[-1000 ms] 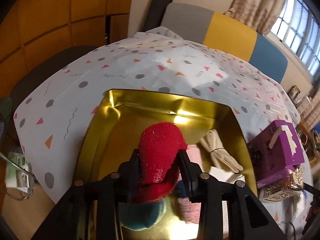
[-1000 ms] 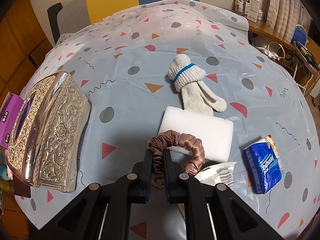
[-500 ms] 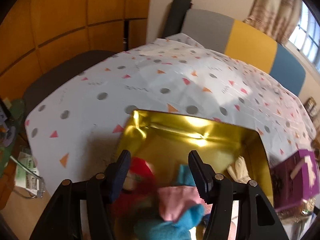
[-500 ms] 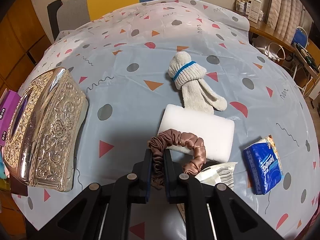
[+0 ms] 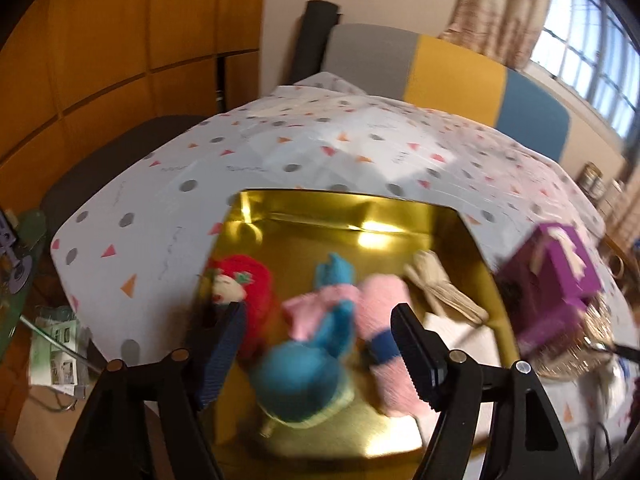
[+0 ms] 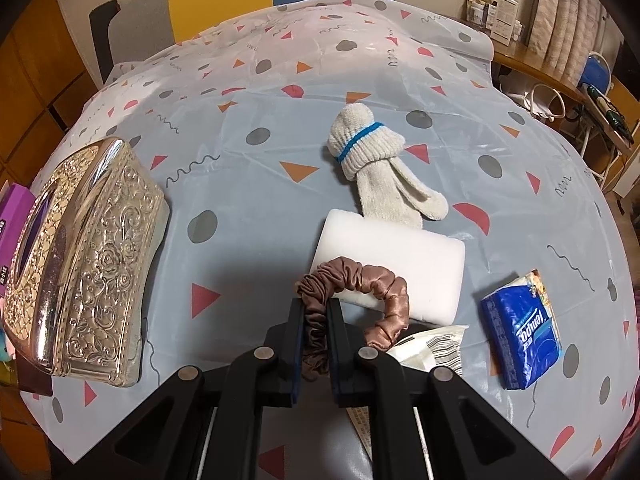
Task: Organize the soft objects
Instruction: 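Carry the brown scrunchie into the gold tray and open the right gripper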
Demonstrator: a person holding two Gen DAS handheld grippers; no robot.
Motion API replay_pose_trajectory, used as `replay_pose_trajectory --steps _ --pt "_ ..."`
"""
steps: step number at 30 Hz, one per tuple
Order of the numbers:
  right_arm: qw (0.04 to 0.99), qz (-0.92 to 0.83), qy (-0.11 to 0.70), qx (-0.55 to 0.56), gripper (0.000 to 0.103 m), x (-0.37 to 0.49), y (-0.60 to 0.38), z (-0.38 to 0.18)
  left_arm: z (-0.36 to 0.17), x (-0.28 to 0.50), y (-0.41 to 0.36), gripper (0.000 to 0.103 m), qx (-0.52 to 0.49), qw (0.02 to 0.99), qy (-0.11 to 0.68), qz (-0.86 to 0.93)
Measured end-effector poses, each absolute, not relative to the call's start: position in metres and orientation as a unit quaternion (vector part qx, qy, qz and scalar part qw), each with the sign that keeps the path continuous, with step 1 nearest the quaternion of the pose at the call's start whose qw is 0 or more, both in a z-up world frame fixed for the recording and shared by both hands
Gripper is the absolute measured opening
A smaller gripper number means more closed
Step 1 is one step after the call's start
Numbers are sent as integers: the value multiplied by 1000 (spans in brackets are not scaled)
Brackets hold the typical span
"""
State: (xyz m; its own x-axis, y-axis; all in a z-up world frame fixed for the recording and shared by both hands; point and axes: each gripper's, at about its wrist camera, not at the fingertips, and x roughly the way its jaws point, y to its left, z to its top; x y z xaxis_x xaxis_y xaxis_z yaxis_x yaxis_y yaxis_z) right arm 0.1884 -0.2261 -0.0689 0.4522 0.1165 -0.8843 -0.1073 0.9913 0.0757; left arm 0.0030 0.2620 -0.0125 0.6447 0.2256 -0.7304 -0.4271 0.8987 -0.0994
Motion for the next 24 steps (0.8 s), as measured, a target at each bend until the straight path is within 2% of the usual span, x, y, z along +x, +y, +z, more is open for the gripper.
replay_pose_trajectory --steps 12,24 --pt "873 94 476 50 9 176 -215 -35 -6 4 217 78 -104 909 385 118" --pt "900 215 375 54 9 149 -145 71 -16 0 228 78 -127 903 392 117"
